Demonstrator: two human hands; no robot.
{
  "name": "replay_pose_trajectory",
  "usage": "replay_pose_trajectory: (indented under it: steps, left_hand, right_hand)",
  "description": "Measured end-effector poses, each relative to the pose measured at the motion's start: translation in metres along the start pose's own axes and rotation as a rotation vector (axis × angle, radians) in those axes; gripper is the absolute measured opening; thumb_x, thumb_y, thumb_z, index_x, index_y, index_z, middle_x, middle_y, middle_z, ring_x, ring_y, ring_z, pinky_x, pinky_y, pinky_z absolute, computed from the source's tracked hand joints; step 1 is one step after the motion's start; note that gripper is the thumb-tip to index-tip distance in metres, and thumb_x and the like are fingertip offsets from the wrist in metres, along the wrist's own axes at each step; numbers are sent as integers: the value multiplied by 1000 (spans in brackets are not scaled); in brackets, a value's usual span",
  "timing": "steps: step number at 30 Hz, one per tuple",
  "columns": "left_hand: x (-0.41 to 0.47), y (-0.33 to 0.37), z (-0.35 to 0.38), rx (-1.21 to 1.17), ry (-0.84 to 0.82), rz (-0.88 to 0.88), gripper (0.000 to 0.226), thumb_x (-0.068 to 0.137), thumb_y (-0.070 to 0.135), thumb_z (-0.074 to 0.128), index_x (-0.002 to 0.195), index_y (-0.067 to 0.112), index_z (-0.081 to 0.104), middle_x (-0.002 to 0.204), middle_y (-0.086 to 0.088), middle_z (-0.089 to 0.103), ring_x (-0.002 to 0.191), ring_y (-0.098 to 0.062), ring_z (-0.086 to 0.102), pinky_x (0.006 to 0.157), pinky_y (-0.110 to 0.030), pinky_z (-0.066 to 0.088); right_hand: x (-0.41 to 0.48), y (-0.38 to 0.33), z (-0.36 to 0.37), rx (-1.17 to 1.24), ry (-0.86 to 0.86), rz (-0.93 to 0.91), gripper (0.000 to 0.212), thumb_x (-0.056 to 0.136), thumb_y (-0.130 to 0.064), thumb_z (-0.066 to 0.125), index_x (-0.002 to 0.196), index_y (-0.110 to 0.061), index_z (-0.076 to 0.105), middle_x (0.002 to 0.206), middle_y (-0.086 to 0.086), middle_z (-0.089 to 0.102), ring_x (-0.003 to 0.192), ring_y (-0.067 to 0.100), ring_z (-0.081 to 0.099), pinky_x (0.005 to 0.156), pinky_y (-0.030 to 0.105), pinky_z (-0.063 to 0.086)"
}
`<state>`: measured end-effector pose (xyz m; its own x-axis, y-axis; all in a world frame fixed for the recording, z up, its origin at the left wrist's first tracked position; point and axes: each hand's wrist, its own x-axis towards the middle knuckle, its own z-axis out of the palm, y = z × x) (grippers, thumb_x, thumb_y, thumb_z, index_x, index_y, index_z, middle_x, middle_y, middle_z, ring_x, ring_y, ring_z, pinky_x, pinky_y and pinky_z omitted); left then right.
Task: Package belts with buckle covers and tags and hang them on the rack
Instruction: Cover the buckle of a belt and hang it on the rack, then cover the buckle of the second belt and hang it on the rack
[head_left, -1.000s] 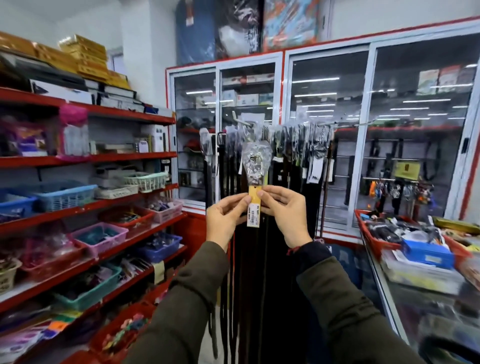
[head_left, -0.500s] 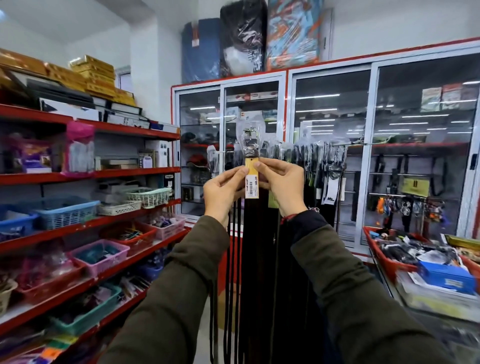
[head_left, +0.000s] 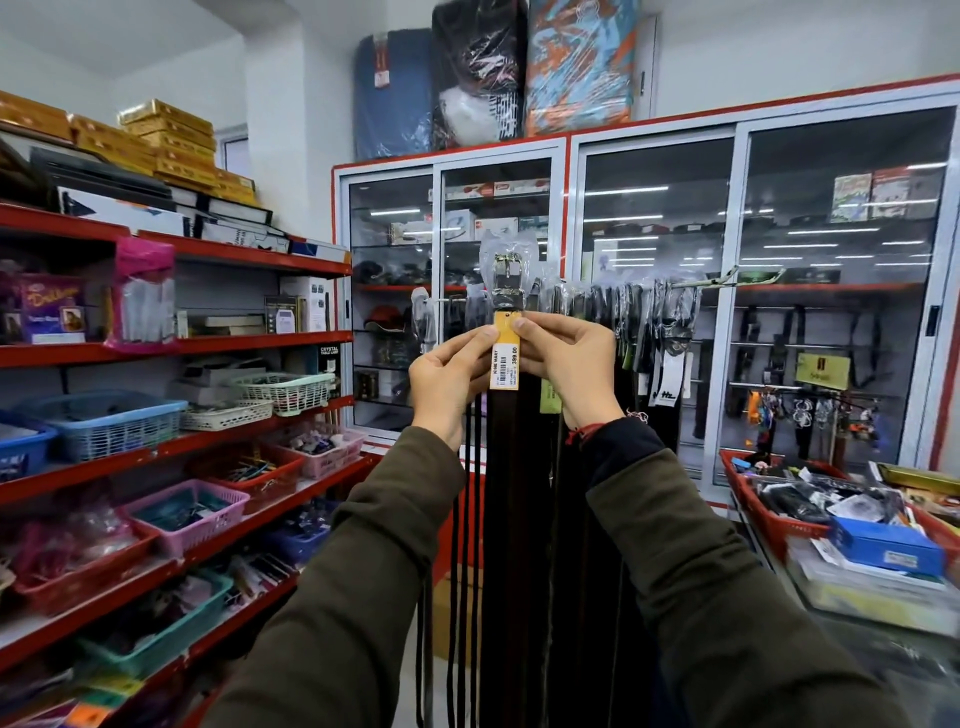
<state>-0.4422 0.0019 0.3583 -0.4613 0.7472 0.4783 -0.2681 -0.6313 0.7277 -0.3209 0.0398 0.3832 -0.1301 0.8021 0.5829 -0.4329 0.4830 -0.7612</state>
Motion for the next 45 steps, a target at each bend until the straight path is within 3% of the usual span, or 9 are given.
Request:
replay_pose_trajectory:
  steps: [7, 11, 14, 16, 19, 22, 25, 31, 45]
  left_hand:
    - [13, -15, 1, 81, -11, -99, 28, 88, 15, 76, 111, 1, 74, 107, -19, 77, 79, -16, 75, 62, -20, 59]
    - [22, -27, 6, 150, 15, -79, 22, 90, 12, 74, 109, 1, 73, 97, -15, 76, 75, -17, 72, 61, -20, 61]
    - [28, -42, 7, 248, 72, 3, 21, 92, 13, 71, 111, 4, 72, 101, -15, 75, 90, -26, 73, 77, -31, 63]
    - [26, -51, 8, 405, 99, 149, 24, 94, 11, 68, 117, 5, 70, 112, -13, 74, 97, -20, 71, 86, -24, 60]
    - [5, -63, 12, 542, 92, 399, 31, 97, 12, 61, 128, 12, 62, 127, -4, 63, 104, 0, 60, 92, -13, 52]
    - [-24, -86, 11, 727, 33, 582, 35, 101, 17, 54, 135, 16, 55, 142, -3, 51, 136, -13, 46, 117, -35, 37]
    - [-57, -112, 13, 994, -33, 638, 42, 102, 23, 49, 144, 20, 48, 161, 0, 33, 157, -23, 14, 129, -43, 5]
    - [-135, -167, 35, 1094, -192, 539, 45, 103, 29, 47, 148, 22, 44, 166, 1, 24, 159, -21, 1, 128, -44, -4]
    - [-337, -289, 112, 1019, -661, 295, 45, 104, 27, 45, 149, 21, 43, 167, -1, 25, 158, -23, 7, 128, -51, 1]
  right_hand:
    - [9, 15, -6, -69, 78, 63, 24, 86, -3, 74, 108, 8, 72, 97, 23, 76, 66, 16, 75, 59, 24, 63]
    - [22, 28, -12, -209, 111, 54, 19, 88, -5, 73, 106, 0, 73, 101, 22, 77, 83, 25, 78, 67, 30, 65]
    - [23, 40, -15, -289, 117, 29, 21, 91, -1, 66, 110, -4, 73, 105, 20, 76, 96, 29, 76, 76, 35, 65]
    - [18, 46, -19, -388, 153, -55, 24, 92, -4, 62, 113, -9, 73, 107, 13, 77, 99, 24, 75, 83, 39, 64]
    - [-4, 54, -36, -544, 175, -235, 27, 97, -9, 56, 121, -13, 68, 116, 5, 74, 101, 11, 70, 94, 31, 58]
    - [-37, 62, -64, -720, 151, -401, 33, 101, -13, 49, 132, -17, 59, 130, -1, 63, 118, 11, 60, 102, 27, 50]
    - [-67, 72, -102, -992, 141, -473, 41, 102, -20, 45, 143, -19, 47, 148, -2, 49, 143, 14, 41, 118, 36, 36]
    - [-131, 78, -180, -1321, 188, -371, 49, 102, -23, 45, 150, -19, 39, 164, 3, 29, 157, 25, 16, 128, 51, 7]
    - [-330, 51, -366, -1664, 162, 110, 50, 101, -25, 42, 150, -24, 37, 166, 0, 24, 158, 25, 11, 127, 56, 2]
